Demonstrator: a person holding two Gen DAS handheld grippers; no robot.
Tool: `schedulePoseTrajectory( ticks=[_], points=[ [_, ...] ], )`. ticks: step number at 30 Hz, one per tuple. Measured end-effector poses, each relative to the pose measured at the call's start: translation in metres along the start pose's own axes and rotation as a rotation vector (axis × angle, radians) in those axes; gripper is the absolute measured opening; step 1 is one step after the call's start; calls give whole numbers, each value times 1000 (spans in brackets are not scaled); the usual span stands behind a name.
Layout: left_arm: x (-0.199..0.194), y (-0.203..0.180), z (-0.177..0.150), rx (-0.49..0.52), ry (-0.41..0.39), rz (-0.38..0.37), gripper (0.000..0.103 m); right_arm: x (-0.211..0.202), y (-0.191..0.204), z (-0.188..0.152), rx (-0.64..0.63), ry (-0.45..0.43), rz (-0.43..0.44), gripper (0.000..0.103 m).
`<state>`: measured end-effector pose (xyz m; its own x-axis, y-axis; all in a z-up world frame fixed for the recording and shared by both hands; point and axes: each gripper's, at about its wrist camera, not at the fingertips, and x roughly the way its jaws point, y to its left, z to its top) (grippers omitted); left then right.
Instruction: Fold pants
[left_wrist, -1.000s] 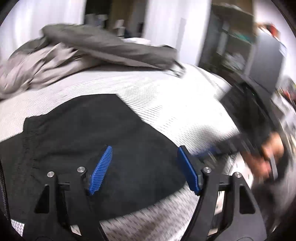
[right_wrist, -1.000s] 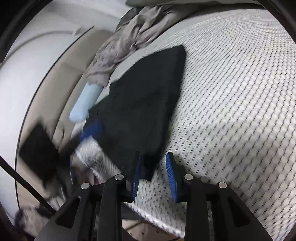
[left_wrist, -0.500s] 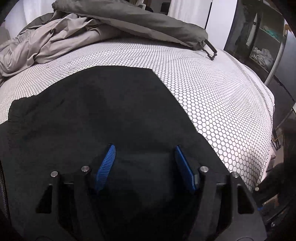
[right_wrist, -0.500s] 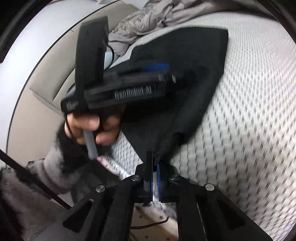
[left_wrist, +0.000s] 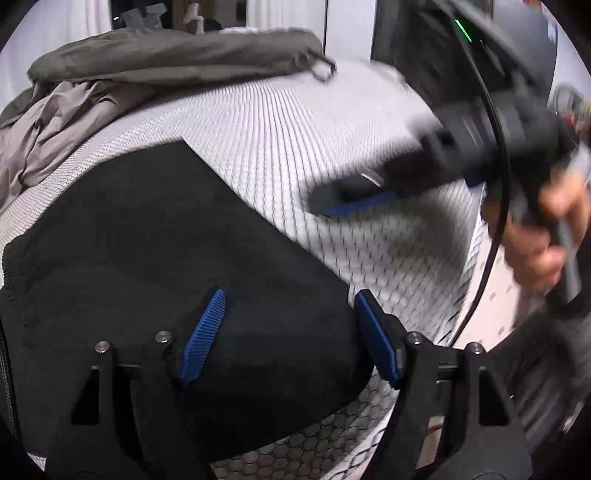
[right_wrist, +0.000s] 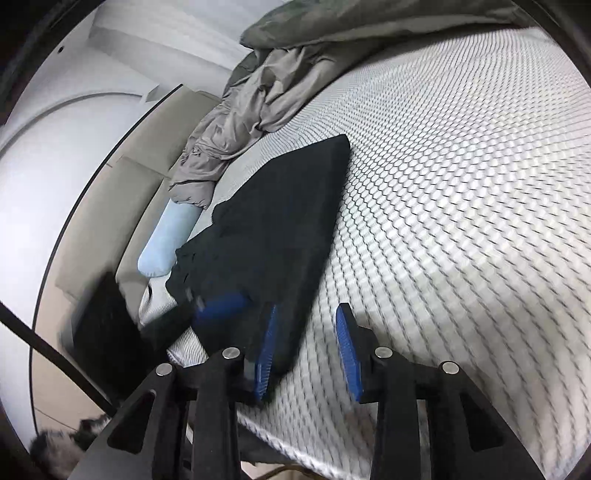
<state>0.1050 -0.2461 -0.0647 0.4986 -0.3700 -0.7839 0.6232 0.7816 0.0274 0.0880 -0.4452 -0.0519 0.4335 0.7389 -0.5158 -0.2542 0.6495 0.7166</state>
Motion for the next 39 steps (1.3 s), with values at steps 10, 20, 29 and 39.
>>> schedulePoseTrajectory(
  ticks=[10, 20, 29, 39],
  points=[
    [8, 14, -11, -33, -4, -52, 70, 82, 16, 36, -19, 83, -112, 23],
    [9, 26, -14, -49, -3, -95, 72, 144, -6, 167, -7, 62, -202, 17],
    [-30, 49, -12, -117, -50, -160, 78, 90, 6, 133, 56, -5, -152, 31],
    [-98, 165, -34, -391, -221, 31, 81, 91, 24, 42, 50, 59, -46, 12]
  ],
)
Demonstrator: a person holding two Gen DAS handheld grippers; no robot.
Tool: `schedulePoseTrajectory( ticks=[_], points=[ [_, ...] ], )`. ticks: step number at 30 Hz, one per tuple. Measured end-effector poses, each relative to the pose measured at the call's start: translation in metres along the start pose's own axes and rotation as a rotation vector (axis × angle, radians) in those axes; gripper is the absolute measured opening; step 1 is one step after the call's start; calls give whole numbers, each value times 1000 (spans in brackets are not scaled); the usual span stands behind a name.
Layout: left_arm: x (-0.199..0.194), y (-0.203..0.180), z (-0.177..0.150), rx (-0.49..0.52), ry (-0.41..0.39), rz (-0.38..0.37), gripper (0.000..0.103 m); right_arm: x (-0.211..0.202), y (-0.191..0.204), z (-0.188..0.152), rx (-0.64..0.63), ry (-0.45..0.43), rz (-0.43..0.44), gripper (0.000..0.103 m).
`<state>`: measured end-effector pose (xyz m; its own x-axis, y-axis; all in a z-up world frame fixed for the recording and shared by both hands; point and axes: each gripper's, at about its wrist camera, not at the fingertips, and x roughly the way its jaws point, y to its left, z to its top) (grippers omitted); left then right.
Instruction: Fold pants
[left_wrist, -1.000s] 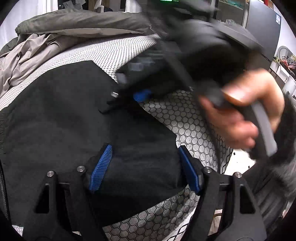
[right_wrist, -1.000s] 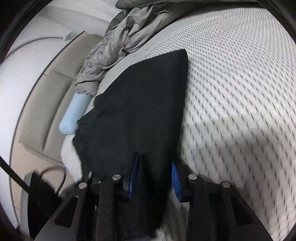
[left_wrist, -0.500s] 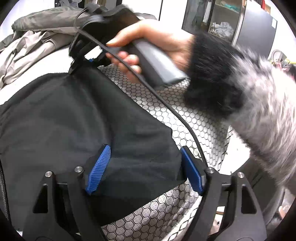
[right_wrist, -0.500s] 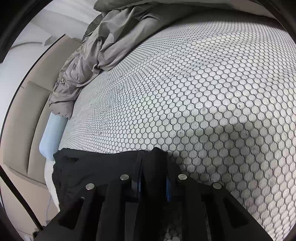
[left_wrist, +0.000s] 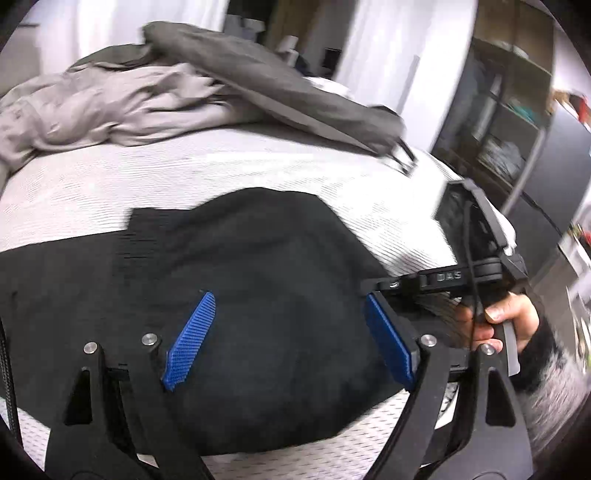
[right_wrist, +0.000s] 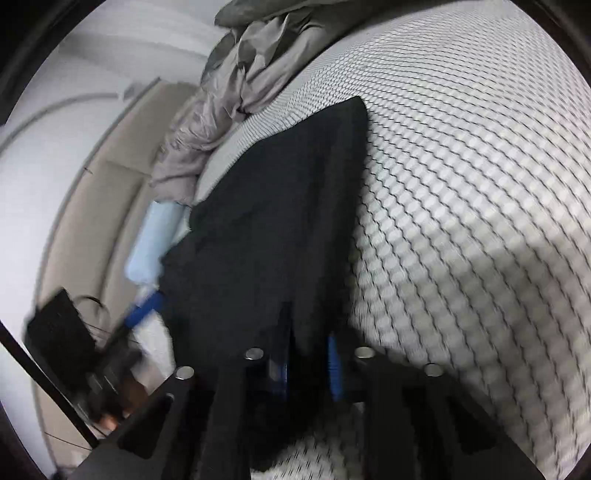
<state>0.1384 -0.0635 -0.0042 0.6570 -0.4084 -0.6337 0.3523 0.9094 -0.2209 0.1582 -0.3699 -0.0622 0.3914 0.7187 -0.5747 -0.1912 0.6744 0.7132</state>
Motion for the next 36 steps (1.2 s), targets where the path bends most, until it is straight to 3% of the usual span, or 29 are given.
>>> schedulePoseTrajectory(
  ticks=[4, 7, 10, 13, 17, 19, 22, 24, 26, 28, 31, 33, 35, 36],
  points=[
    [-19, 37, -2, -76, -25, 56, 81, -7, 2, 26, -27, -58, -50, 12],
    [-14, 60, -5, -82, -9, 117, 81, -11, -7, 39, -7, -95, -136, 22],
    [-7, 76, -15, -71, 30, 154, 81, -18, -11, 28, 17, -14, -40, 25],
    [10, 77, -23, -47, 83, 195, 81, -28, -2, 1, -110, 62, -20, 27],
    [27, 80, -33, -66, 157, 270, 81, -36, 5, -21, -250, 100, -129, 24],
    [19, 71, -28, -63, 111, 252, 81, -58, 7, -24, -259, 28, -153, 24],
    [8, 40, -19, 12, 24, 181, 81, -80, 32, -16, -275, -153, -135, 25],
    [21, 15, -16, 79, 32, 115, 81, -79, 59, -18, -327, -247, -138, 28],
    [44, 0, -17, 118, 81, 81, 72, -58, 82, -18, -370, -256, -175, 37],
    [67, -4, -20, 133, 146, 64, 37, -15, 95, -17, -371, -196, -205, 38],
    [88, 12, -29, 122, 215, 65, 17, 41, 95, -18, -409, -65, -313, 38],
    [83, 23, -32, 111, 215, 37, 8, 58, 93, -21, -484, -9, -356, 37],
    [71, 33, -36, 98, 224, -13, 8, 47, 89, -25, -561, -37, -443, 37],
    [66, 38, -40, 105, 228, 3, 8, 37, 82, -25, -548, -57, -494, 37]
  ],
)
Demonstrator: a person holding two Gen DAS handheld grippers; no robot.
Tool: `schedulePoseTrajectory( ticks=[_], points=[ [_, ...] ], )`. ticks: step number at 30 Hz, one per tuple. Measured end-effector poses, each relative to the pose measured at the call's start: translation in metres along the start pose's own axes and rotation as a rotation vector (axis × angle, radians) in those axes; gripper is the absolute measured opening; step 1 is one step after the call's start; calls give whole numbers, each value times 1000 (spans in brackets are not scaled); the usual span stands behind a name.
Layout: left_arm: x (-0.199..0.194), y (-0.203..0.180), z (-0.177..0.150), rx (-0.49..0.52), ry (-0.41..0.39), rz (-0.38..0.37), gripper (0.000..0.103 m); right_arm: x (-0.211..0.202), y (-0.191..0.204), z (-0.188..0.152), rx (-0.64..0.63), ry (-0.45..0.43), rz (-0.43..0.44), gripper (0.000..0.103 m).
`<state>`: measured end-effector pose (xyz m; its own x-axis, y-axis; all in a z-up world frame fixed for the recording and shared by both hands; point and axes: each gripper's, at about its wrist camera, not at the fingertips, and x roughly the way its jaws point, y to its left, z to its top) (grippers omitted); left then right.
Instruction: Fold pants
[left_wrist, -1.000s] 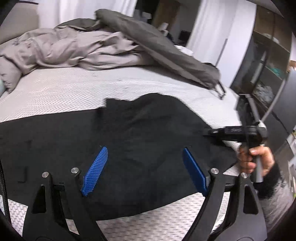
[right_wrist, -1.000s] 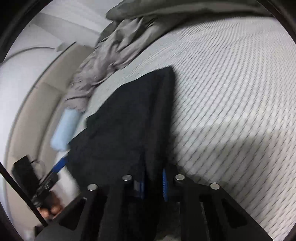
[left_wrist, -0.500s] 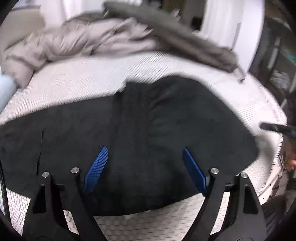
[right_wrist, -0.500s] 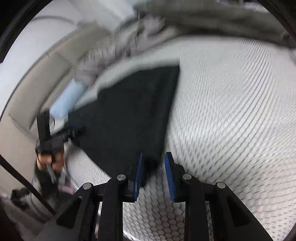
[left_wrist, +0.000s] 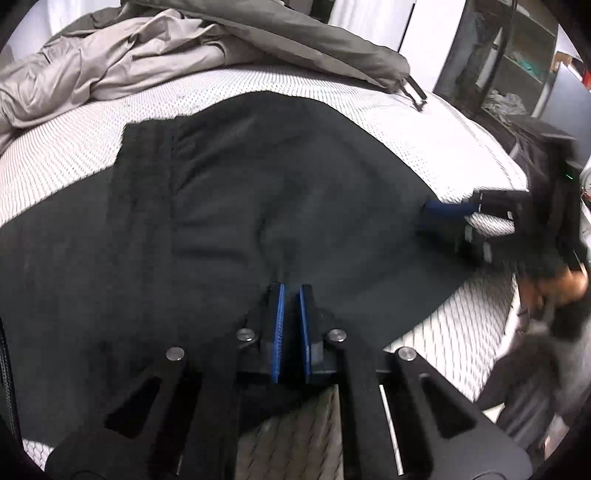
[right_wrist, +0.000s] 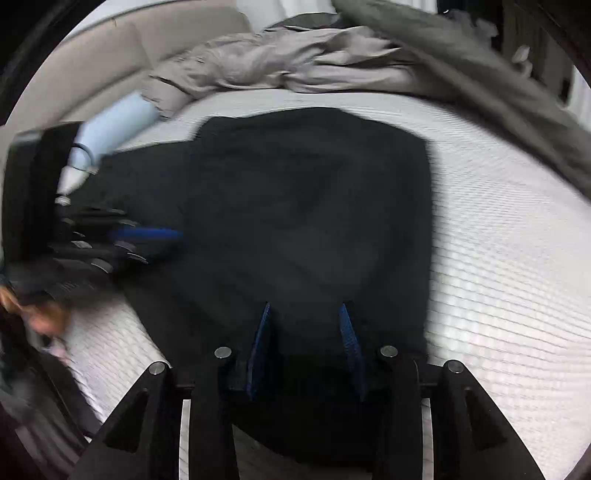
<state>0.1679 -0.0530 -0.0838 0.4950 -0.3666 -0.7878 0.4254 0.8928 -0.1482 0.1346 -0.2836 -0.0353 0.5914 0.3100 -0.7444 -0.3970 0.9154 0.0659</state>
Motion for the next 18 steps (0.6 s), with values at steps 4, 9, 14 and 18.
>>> schedulePoseTrajectory(
  ticks=[4, 9, 14, 18],
  points=[
    [-19, -1, 8, 7, -33, 48, 12, -16, -41, -12, 139, -7, -48, 39],
    [-13, -12, 46, -39, -107, 92, 36, -27, -12, 18, 141, -118, 83, 44],
    [21, -4, 57, -4, -31, 230, 36, 23, 25, 39, 92, -20, 73, 44],
    [4, 17, 42, -56, -38, 121, 41, 26, 10, 29, 37, 2, -36, 44]
  ],
)
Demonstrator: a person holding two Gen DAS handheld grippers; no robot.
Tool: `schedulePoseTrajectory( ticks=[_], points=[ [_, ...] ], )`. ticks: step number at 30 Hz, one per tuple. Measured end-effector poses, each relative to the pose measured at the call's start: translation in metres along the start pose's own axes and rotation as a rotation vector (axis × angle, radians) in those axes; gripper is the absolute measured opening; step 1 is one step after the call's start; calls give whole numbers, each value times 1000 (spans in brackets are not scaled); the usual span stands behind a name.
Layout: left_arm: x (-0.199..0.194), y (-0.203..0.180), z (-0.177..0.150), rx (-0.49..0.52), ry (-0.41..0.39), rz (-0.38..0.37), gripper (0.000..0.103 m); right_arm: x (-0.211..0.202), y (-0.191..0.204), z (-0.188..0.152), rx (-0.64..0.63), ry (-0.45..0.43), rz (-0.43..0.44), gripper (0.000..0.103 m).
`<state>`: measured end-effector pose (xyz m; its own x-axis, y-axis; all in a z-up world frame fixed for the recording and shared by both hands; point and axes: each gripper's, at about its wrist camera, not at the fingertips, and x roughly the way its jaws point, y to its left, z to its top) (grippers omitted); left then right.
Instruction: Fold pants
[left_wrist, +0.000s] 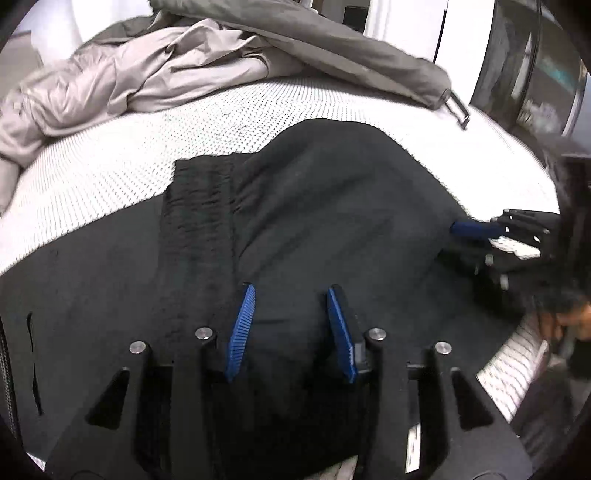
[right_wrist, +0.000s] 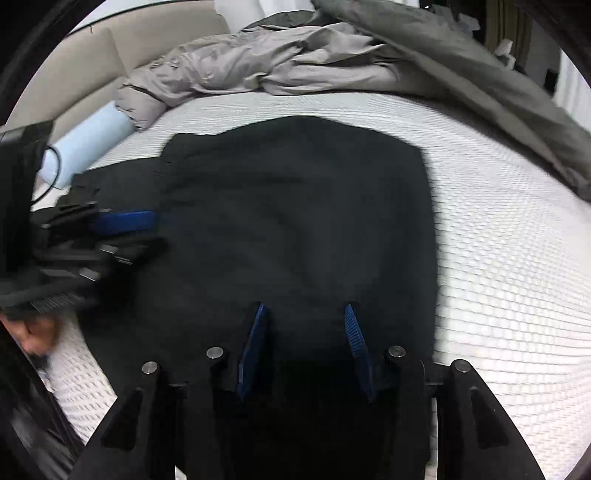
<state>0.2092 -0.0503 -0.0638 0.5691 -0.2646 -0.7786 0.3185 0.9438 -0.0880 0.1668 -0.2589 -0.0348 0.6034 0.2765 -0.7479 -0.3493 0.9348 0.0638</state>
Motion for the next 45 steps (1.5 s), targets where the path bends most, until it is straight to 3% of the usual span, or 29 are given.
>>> schedulePoseTrajectory(
  ticks=[3, 6, 9, 11, 14, 17, 19, 21, 23, 27, 30, 34, 39, 41, 43, 45],
  points=[
    [-12, 4, -4, -3, 0, 48, 42, -11, -19, -7, 46, -1, -43, 44],
    [-34, 4, 6, -40, -80, 3, 42, -29, -24, -6, 93, -45, -3, 44],
    [-30, -8, 28, -4, -102, 40, 43, -22, -4, 18, 116, -75, 86, 44],
    [-16, -14, 40, -3, -85, 38, 43, -13, 13, 32, 109, -50, 83, 44],
    [23, -14, 49, 12, 8, 57, 42, 10, 30, 42, 100, 31, 107, 44],
    [38, 2, 43, 0, 27, -2, 37, 33, 38, 51, 43, 59, 68, 44],
    [33, 13, 42, -20, 28, -31, 22, 38, 33, 45, 2, 35, 30, 44],
    [29, 29, 40, -64, 27, -91, 18, 34, 18, 42, 18, 21, 65, 44],
    [22, 36, 35, -88, 32, -100, 16, 26, 3, 39, 28, 29, 15, 44],
    [2, 28, 37, -44, 32, -8, 17, 11, -1, 34, -5, 49, -35, 44],
    [-10, 25, 51, -61, -42, -21, 24, -5, 12, 38, -29, -4, -23, 45],
    [10, 13, 73, -41, -31, 44, 25, 3, 38, 54, -10, -31, 47, 46],
    [53, 27, 74, -114, 1, 82, 26, 33, 59, 70, -20, 12, 96, 46],
    [52, 38, 70, -133, -7, 18, 25, 47, 55, 73, -18, 35, 79, 46],
    [48, 46, 67, -135, -3, 1, 19, 51, 45, 70, 1, 40, 64, 46],
    [42, 55, 62, -152, -3, -15, 19, 47, 32, 68, 1, 42, -55, 46]
  ],
)
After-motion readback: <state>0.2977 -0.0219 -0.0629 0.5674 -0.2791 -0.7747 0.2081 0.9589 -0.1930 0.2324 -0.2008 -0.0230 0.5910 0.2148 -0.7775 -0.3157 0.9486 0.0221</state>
